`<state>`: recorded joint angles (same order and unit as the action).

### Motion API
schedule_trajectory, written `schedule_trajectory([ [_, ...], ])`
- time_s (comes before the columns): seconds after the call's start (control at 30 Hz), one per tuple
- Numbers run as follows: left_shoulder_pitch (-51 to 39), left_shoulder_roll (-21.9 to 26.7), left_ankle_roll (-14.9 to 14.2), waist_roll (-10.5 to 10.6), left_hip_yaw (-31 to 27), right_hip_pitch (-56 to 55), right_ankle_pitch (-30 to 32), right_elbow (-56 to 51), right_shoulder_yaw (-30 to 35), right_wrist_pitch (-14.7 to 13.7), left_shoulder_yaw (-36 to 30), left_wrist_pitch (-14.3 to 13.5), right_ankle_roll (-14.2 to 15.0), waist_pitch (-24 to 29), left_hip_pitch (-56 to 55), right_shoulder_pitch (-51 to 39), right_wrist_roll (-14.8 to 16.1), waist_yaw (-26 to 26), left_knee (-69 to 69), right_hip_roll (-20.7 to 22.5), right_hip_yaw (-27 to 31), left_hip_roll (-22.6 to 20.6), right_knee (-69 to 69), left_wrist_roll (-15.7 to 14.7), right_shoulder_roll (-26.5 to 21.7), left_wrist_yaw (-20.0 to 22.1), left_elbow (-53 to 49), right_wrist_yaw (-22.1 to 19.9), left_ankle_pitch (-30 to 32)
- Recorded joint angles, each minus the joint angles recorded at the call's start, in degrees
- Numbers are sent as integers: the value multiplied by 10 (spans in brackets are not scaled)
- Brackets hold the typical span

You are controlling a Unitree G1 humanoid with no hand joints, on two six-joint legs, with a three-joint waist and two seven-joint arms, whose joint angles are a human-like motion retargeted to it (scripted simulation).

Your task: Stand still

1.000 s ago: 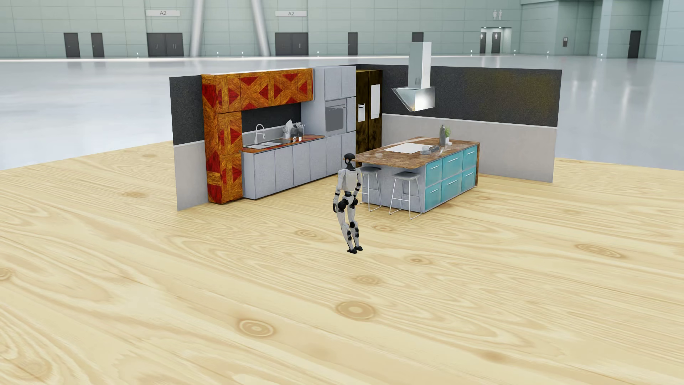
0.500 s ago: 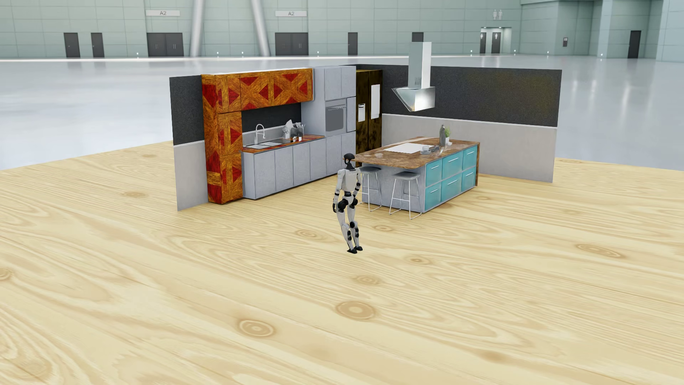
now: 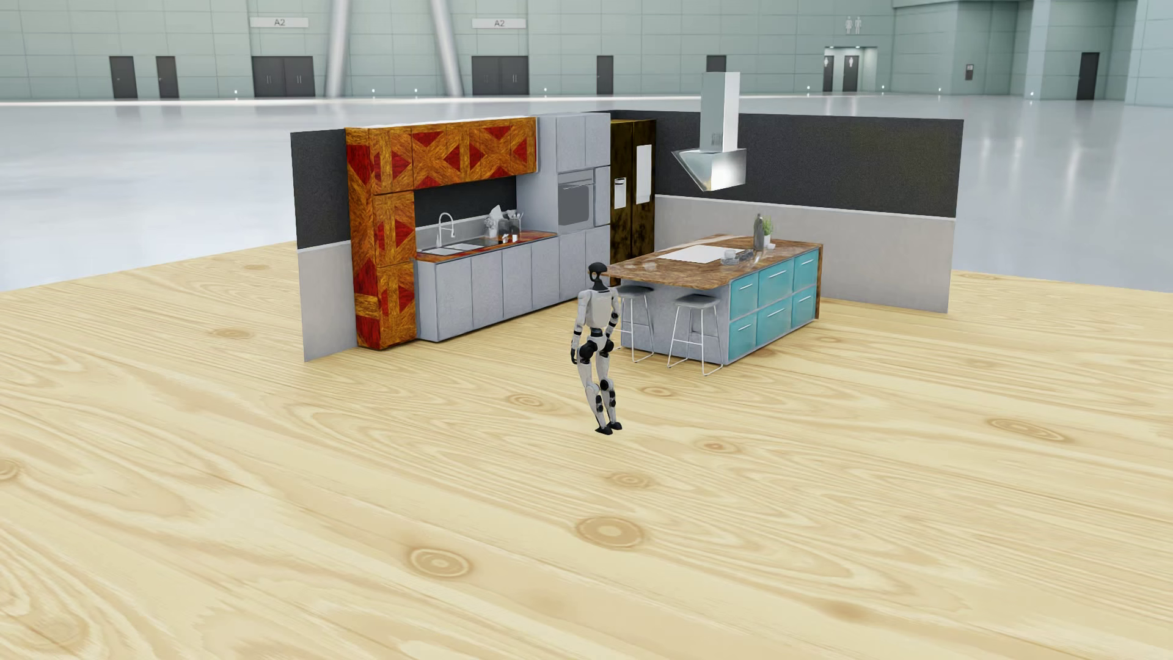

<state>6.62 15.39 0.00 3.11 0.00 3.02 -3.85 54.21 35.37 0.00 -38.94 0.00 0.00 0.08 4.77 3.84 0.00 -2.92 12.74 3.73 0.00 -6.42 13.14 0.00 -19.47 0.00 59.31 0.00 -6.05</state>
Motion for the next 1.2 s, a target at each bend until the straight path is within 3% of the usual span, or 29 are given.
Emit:
schedule_trajectory([
  [1.2,-1,0,0,-2,0,-3,1,-3,0,0,-5,0,0,0,-5,2,0,0,5,0,0,0,1,0,4,0,-9,0,0],
])
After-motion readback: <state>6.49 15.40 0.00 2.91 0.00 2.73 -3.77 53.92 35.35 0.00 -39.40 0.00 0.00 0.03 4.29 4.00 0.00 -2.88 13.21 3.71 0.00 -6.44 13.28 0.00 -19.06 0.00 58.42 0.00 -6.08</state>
